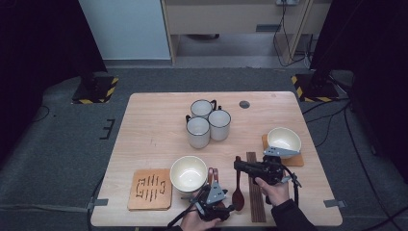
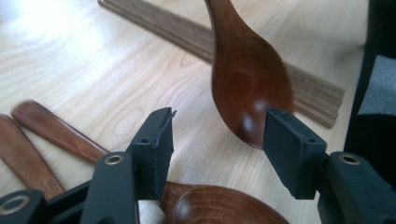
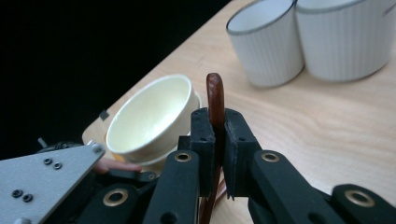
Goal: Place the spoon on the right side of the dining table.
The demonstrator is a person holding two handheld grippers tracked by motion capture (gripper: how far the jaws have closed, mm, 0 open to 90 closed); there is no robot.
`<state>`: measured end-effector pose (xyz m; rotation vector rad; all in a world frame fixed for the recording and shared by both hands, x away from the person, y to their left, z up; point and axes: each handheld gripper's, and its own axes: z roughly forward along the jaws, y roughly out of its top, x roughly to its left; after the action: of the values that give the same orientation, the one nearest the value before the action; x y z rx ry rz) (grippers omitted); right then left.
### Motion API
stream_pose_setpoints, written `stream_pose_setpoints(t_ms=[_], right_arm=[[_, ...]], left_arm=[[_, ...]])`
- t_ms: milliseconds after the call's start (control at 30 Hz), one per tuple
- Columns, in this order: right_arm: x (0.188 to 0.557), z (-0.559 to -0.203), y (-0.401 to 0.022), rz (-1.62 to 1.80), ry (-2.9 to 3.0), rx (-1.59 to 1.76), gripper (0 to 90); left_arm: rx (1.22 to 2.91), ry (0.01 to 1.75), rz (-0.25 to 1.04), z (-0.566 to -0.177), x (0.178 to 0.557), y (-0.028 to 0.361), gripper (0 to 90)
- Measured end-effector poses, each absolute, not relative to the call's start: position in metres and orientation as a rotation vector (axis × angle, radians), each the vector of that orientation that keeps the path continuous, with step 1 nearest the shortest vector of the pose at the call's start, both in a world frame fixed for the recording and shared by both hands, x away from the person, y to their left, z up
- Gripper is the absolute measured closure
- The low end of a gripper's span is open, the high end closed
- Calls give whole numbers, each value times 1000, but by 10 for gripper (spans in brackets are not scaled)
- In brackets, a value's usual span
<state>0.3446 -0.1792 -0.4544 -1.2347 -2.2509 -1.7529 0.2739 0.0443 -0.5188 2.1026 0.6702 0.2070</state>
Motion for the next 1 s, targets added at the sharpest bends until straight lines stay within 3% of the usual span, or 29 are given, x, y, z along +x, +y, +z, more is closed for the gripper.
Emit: stream_pose_setpoints(t_ms=[433, 1000], right_arm=[[348, -432, -197, -1926, -2246, -1298, 842], [356, -417, -203, -2039, -2242, -1338, 842]], left_arm=[[2019, 642, 218, -493, 269, 52, 483], [1861, 676, 272, -451, 276, 82, 436]])
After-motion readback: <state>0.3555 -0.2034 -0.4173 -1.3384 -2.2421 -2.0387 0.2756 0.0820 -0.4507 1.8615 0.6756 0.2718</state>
